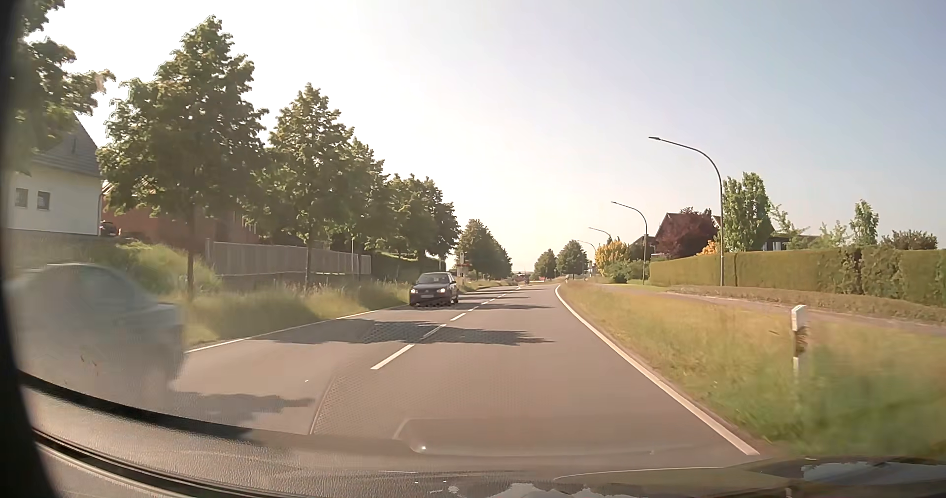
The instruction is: Follow the waypoints while adhering to traffic rules and regulations
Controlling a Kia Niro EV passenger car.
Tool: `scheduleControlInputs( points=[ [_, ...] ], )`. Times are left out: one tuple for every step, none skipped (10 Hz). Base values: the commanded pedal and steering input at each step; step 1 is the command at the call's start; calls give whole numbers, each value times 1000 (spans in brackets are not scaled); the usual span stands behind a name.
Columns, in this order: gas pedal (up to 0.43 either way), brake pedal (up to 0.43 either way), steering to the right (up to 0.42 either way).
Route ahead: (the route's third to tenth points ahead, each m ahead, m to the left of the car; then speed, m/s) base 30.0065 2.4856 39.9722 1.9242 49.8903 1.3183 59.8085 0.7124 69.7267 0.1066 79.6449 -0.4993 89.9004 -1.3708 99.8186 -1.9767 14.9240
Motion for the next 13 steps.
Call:
scheduleControlInputs(
  points=[
    [197,0,21],
    [197,0,19],
    [197,0,17],
    [197,0,16],
    [197,0,15],
    [197,0,14],
    [197,0,13],
    [197,0,12],
    [197,0,11],
    [197,0,10],
    [197,0,8],
    [197,0,7],
    [197,0,6]
  ],
)
